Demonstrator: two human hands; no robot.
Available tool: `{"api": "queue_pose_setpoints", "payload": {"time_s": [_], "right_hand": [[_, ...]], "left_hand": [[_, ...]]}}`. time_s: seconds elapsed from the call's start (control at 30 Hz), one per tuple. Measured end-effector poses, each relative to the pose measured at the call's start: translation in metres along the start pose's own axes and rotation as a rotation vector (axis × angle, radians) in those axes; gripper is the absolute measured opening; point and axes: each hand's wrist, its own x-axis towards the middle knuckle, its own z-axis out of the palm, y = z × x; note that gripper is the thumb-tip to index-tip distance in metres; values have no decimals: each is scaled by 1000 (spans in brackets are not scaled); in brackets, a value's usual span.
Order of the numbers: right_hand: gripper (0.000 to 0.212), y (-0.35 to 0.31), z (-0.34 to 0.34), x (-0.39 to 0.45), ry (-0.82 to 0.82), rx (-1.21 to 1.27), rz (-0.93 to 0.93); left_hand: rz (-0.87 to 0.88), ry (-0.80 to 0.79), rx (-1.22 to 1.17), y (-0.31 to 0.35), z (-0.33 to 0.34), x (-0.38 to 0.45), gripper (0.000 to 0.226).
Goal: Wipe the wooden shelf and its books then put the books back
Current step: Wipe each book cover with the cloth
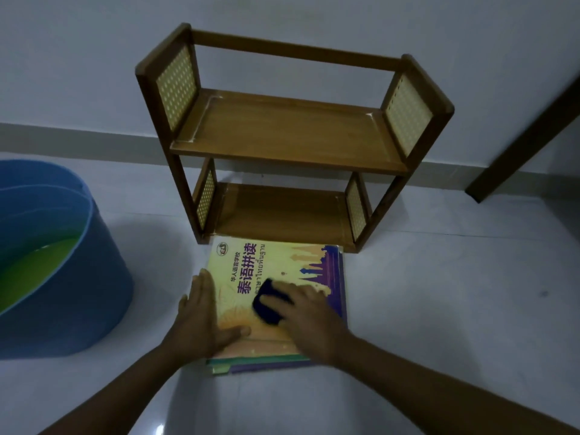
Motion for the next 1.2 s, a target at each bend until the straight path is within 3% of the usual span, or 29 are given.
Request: {"api": "queue_pose_setpoints", "payload": {"time_s": [0.07, 0.17, 0.3, 0.4, 0.57, 0.67, 0.73, 0.83, 0.97, 1.1, 1.2], "right_hand": [[54, 30, -9, 1, 53, 31, 198], [51, 61, -17, -2, 103, 97, 391], [51, 55, -18, -10, 106, 199, 411], [51, 60, -25, -12, 94, 295, 408], [45, 75, -40, -23, 198, 622, 554], [39, 89, -47, -33, 327, 879, 760], [38, 97, -53, -39, 401, 915, 861], [31, 99, -57, -44, 471, 1008, 981], [14, 88, -63, -43, 509, 1115, 991], [29, 83, -68, -38, 517, 1236, 988], [34, 92, -62, -35, 545, 1095, 1034]], "left_hand": [[46, 17, 167, 2, -4, -6, 138], [272, 9, 418, 16, -6, -11, 107], [364, -84, 573, 32, -5, -9, 93], [296, -163, 665, 32, -8, -10, 82], [492, -63, 883, 44, -12, -15, 56], [693, 29, 752, 61, -41, -12, 39], [709, 153, 648, 79, -69, -11, 44], [652, 317, 425, 116, -111, -23, 23], [436, 158, -17, 120, -120, -35, 50], [208, 36, -285, 84, -75, -25, 34], [19, 11, -395, 50, -49, -14, 32]]}}
